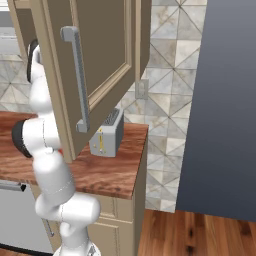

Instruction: Retrieve the bottle and the shaker from the cabinet and place them next to the mixing bowl on the counter. Then add garlic from the fridge to the mixing bowl.

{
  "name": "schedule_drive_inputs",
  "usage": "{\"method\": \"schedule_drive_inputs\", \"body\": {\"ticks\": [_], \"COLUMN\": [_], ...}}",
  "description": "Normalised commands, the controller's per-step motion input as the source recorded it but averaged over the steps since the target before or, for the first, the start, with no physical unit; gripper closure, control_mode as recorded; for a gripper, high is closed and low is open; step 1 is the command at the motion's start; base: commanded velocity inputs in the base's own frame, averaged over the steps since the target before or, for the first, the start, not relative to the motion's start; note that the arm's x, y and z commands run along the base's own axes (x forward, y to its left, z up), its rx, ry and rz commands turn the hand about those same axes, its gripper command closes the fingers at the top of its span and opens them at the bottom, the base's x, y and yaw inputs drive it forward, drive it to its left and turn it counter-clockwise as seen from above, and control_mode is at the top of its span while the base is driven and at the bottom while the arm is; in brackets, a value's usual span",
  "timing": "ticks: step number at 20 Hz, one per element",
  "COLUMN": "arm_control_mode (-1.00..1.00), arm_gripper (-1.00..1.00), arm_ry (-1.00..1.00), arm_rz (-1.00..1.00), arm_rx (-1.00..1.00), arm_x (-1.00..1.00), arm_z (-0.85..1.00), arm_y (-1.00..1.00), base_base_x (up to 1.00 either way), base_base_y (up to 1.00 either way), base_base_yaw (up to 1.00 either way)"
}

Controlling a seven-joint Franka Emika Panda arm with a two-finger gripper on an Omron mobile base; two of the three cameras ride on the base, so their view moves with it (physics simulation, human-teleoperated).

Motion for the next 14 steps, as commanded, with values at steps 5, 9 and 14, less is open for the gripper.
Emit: {"method": "schedule_drive_inputs", "body": {"ticks": [5,9,14], "arm_control_mode": [-1.0,-1.0,-1.0], "arm_gripper": [1.0,1.0,1.0], "arm_ry": [-0.06,0.0,0.03], "arm_rz": [-0.17,-0.25,-0.35], "arm_rx": [0.0,0.05,0.16], "arm_x": [-0.38,-0.57,-0.9], "arm_z": [0.0,0.04,0.12], "arm_y": [-0.04,-0.12,-0.14], "base_base_x": [0.0,0.0,0.0], "base_base_y": [0.0,0.0,0.0], "base_base_yaw": [0.0,0.0,0.0]}}
